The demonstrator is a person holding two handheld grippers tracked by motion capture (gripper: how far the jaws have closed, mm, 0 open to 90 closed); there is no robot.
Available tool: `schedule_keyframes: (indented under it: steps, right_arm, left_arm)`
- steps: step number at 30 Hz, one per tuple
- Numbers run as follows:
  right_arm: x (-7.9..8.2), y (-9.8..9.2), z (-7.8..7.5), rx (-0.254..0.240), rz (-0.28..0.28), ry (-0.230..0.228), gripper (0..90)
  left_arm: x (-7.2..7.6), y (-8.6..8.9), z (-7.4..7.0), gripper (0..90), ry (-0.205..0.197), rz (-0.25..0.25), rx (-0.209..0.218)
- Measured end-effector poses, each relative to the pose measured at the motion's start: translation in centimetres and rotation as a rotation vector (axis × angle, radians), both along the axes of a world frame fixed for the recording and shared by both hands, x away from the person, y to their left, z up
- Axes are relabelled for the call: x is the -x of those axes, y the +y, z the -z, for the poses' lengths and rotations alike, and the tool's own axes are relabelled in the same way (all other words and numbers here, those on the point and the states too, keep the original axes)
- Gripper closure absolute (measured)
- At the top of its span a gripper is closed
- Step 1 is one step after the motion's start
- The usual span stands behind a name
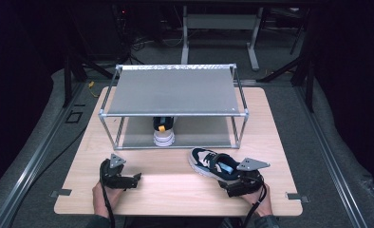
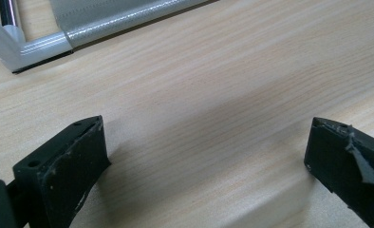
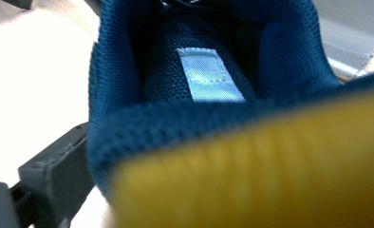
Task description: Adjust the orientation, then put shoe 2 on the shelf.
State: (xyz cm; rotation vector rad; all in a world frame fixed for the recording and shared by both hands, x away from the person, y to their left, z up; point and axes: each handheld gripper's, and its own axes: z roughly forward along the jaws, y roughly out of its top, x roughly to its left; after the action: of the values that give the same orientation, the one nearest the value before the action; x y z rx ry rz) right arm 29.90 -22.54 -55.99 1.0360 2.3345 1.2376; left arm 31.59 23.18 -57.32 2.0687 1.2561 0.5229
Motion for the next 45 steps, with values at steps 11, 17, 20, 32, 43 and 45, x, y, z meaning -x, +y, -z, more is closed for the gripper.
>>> schedule_keyframes:
  steps: [11, 17, 20, 32, 43, 45]
  right_arm:
    - [0.1, 0.2, 0.2, 0.022, 0.004, -0.008, 18.7]
    - [0.2, 0.3, 0.1, 0.023, 0.010, -0.020, 20.4]
    - [0.4, 0.4, 0.0, 0.025, 0.019, -0.029, 20.8]
    - [1.5, 0.4, -1.2, 0.009, 0.026, -0.061, 21.6]
    - [1.9, 0.2, -2.5, -0.056, 0.068, -0.115, 21.7]
    - [1.9, 0.3, -2.7, -0.055, 0.068, -0.118, 21.7]
  left_arm:
    - [0.0, 0.0, 0.0, 0.3, 0.000, 0.001, -0.001]
    - [0.0, 0.0, 0.0, 0.3, -0.002, -0.002, 0.003]
    - [0.0, 0.0, 0.0, 0.3, -0.001, -0.002, 0.001]
    - [0.0, 0.0, 0.0, 0.3, -0.002, -0.002, 0.002]
    - [0.0, 0.0, 0.0, 0.3, -0.002, -0.003, 0.003]
    - [0.0, 0.0, 0.0, 0.3, 0.000, 0.000, -0.001]
